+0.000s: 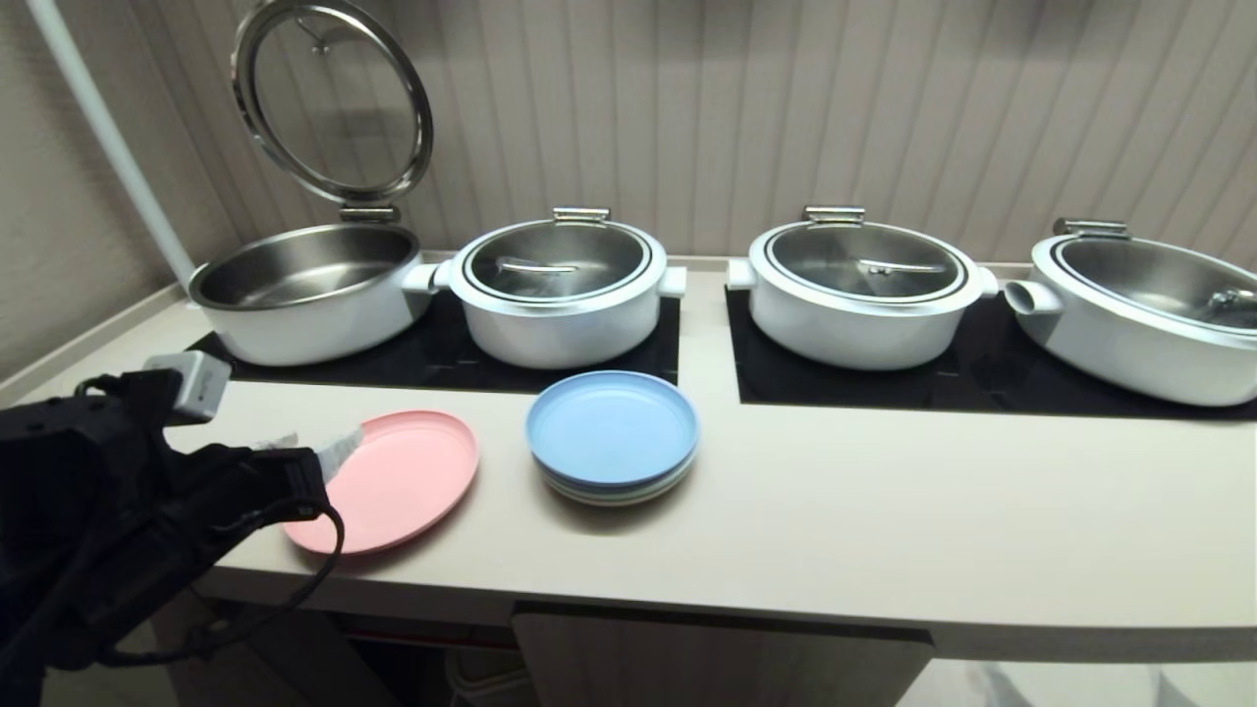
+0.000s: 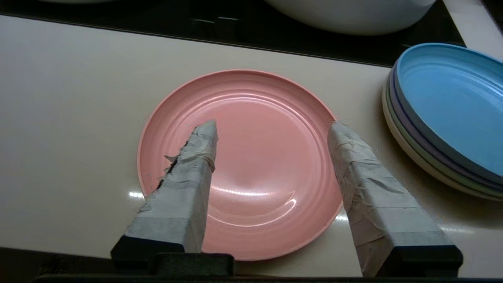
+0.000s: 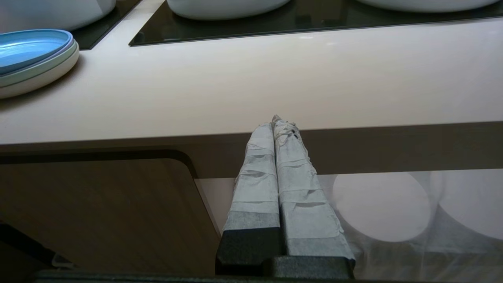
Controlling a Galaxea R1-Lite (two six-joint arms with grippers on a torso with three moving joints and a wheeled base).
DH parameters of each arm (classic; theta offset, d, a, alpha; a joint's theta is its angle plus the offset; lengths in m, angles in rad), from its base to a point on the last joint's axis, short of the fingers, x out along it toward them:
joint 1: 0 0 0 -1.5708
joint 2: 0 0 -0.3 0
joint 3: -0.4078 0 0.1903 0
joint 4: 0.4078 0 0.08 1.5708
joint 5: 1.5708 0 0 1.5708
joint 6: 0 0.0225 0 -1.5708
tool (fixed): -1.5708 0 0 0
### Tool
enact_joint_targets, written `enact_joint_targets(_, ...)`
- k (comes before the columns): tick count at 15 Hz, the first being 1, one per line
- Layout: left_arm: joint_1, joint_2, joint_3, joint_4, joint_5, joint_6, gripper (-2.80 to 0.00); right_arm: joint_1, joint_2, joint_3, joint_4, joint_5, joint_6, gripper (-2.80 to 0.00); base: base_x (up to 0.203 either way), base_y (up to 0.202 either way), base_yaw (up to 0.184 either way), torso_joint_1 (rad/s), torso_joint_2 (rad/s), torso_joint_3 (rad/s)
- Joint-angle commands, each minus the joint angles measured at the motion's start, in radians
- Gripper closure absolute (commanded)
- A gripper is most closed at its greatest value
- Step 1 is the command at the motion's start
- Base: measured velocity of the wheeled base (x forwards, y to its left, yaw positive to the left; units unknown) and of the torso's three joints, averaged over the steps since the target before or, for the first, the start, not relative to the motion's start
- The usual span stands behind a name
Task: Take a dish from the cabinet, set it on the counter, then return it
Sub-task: Place it on the table, then pick up the plate from the table
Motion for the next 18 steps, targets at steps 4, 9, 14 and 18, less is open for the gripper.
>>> enact_joint_targets(4,-0.026,-0.114,0.061,0.002,0.0,0.001,0.0,0.0,0.0,0.0,0.0,-0.001,0.0,0.0,0.0,0.0,0.0,0.0,0.0,0.0)
enact_joint_targets(9,-0.04,-0.234,0.099,0.091,-0.001,0.0,0.0,0.0,0.0,0.0,-0.001,-0.001,0.0,0.0,0.0,0.0,0.0,0.0,0.0,0.0)
enact_joint_targets(14,-0.062,-0.288,0.119,0.123,0.0,-0.002,0.0,0.0,0.0,0.0,0.0,-0.001,0.0,0.0,0.0,0.0,0.0,0.0,0.0,0.0)
enact_joint_targets(18,-0.059,-0.33,0.159,0.125,0.005,-0.001,0.0,0.0,0.0,0.0,0.001,-0.001,0.0,0.0,0.0,0.0,0.0,0.0,0.0,0.0)
